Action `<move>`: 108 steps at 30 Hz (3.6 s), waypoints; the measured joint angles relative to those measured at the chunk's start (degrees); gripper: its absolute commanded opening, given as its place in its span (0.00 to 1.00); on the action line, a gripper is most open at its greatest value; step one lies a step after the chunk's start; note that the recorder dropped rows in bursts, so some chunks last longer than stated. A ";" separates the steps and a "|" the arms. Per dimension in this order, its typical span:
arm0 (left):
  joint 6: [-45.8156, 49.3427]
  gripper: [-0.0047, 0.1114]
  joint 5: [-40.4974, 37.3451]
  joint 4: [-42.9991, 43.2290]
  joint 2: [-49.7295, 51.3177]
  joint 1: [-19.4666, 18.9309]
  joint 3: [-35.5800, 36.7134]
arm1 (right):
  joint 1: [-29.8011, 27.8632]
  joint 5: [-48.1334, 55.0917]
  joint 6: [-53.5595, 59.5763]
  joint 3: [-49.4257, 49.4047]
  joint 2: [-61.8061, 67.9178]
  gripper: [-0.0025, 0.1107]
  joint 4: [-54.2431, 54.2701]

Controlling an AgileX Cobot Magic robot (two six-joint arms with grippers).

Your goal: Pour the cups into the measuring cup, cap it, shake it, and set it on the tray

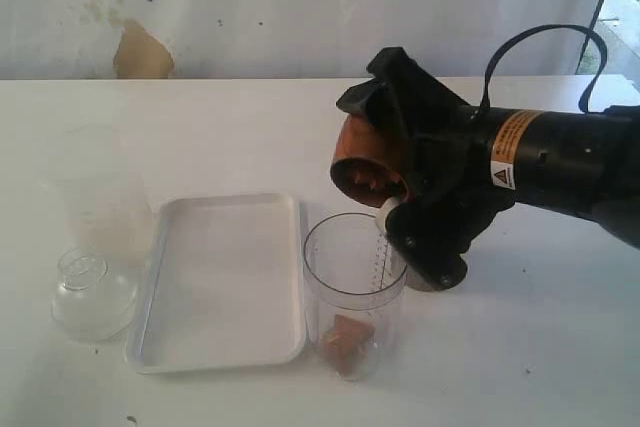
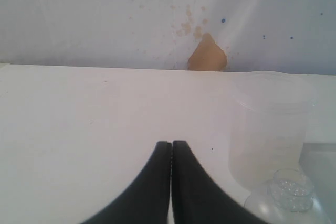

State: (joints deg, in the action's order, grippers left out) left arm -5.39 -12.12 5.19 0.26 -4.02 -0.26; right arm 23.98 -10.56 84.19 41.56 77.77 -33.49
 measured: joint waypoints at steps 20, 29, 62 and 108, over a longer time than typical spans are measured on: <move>0.00 0.05 0.00 0.00 0.00 0.00 0.00 | 0.00 -1.83 0.21 0.64 1.85 0.02 0.12; 0.00 0.05 0.00 0.00 0.00 0.00 0.00 | 1.20 0.08 0.35 0.64 1.85 0.02 0.12; 0.00 0.05 0.00 0.00 0.00 0.00 0.00 | 2.03 0.19 12.87 0.64 1.85 0.02 0.01; 0.00 0.05 0.00 0.00 0.00 0.00 0.00 | 2.03 -5.39 10.27 0.64 1.85 0.02 0.09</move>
State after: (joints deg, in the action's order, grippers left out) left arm -5.39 -12.12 5.19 0.26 -4.02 -0.26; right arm 26.01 -15.96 94.47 42.19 79.62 -33.40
